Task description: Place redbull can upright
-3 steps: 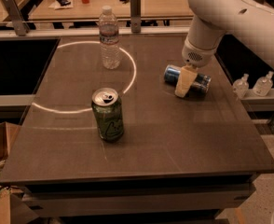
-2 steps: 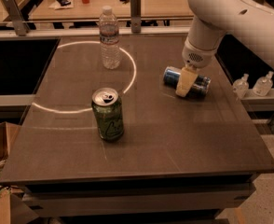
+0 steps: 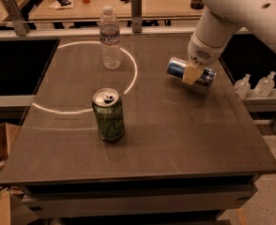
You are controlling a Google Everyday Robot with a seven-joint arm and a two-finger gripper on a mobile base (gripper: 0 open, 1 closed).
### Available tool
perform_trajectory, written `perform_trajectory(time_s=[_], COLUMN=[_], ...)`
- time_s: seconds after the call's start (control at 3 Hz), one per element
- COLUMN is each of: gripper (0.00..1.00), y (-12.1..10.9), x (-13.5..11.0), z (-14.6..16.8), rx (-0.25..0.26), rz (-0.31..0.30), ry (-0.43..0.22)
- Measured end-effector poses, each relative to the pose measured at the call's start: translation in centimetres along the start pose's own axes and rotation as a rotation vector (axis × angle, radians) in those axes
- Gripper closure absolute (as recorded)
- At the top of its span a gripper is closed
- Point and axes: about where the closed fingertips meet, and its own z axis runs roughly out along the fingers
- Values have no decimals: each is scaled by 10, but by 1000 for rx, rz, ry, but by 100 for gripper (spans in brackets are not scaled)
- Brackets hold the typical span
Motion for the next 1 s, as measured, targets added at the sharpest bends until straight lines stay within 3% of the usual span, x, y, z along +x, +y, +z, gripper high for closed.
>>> perform_trajectory(time_s=[0.33,0.67,1.0], gripper=[100,100,100], y=[9,10,12], x=[-13,-12,-6], z=[-49,-79,-78], rx=[32,16,-66], rz=[-72,-97,-76], ry=[-216,-410,-639])
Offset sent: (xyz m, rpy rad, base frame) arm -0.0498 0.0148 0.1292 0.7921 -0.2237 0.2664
